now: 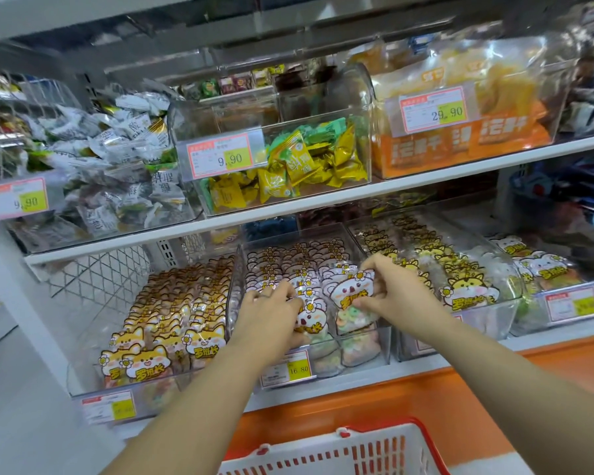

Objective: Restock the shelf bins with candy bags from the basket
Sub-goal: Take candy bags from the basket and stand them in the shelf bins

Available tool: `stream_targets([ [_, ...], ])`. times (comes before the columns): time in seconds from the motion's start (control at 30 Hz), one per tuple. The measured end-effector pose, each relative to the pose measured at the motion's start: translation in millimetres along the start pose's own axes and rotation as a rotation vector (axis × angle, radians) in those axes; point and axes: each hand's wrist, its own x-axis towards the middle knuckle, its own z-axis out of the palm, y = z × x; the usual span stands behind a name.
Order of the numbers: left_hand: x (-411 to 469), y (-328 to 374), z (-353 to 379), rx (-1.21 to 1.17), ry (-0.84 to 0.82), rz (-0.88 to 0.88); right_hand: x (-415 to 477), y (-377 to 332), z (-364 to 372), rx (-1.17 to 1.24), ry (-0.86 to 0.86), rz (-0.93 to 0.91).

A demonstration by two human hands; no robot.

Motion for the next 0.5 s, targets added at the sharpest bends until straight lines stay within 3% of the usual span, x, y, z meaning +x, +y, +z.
stream_targets([
  [0.1, 4, 5, -3, 0.011, -0.043, -0.03, 1, -4, -3, -0.402, -0.144, -0.046],
  [0.2, 12, 9, -7, -0.038, -0.089, -0.038, 3, -12, -3, -0.882, -0.064, -0.131],
  [0.27, 17, 11, -10, -0.058, -0.137, -0.045, 3, -15, 2, -0.943, -0.019, -0.176],
  [0.4, 22, 6, -16, -0.158, -0.281, -0.028, 3, -14, 20, -0.886, -0.124, -0.283],
  [0.5, 26, 0, -22, -0.442, -0.292, 0.004, 6, -16, 18, -0.951, -0.199, -0.22],
])
